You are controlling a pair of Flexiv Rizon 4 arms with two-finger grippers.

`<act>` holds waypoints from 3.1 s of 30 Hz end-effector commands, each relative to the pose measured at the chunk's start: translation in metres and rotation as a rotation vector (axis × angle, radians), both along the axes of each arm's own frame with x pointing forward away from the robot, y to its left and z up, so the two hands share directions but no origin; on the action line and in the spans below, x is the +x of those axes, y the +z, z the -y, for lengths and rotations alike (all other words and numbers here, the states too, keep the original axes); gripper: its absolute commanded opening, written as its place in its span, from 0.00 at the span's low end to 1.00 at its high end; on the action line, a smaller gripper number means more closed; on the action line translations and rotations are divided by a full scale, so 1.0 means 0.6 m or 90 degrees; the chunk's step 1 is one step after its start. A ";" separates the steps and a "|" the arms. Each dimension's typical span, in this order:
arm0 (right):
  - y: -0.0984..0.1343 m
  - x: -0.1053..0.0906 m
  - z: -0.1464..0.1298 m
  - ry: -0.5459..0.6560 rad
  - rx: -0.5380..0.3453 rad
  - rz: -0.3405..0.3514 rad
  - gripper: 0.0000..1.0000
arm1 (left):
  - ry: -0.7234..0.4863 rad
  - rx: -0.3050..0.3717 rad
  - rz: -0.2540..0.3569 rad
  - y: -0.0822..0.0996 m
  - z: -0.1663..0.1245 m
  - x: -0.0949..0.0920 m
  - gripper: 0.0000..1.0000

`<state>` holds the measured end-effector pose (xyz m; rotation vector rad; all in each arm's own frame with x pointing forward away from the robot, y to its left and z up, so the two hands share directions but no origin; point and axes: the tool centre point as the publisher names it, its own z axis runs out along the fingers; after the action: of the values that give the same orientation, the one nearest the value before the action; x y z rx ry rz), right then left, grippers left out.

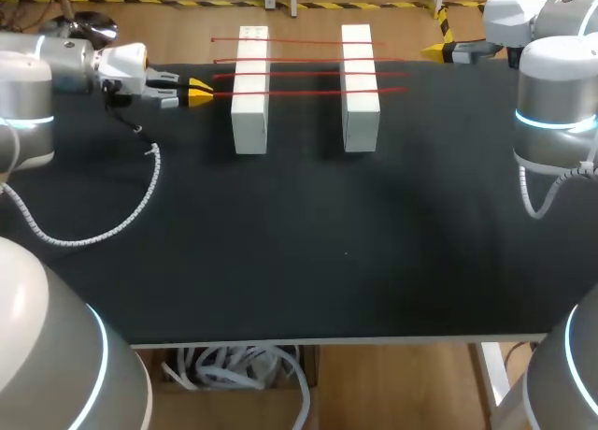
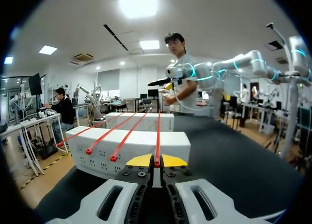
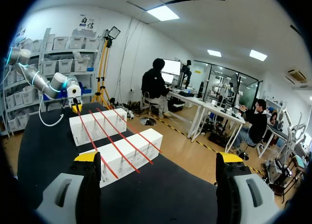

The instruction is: Grab the tape and strap the tape.

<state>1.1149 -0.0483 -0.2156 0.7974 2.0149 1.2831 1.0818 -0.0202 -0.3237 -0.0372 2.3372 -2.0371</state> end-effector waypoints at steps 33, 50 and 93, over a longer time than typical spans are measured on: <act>0.000 0.000 0.002 0.001 0.001 0.000 1.00 | -0.066 -0.070 0.121 0.182 0.064 0.001 0.00; 0.000 0.000 0.002 0.001 0.001 0.000 1.00 | -0.116 -0.118 0.093 0.269 0.082 0.021 0.00; 0.000 0.000 0.002 0.001 0.001 0.000 1.00 | -0.097 -0.322 0.089 0.334 0.105 0.023 0.00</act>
<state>1.1149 -0.0483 -0.2156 0.7973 2.0149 1.2831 1.0959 -0.0830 -0.1234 0.2672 1.7417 -2.5546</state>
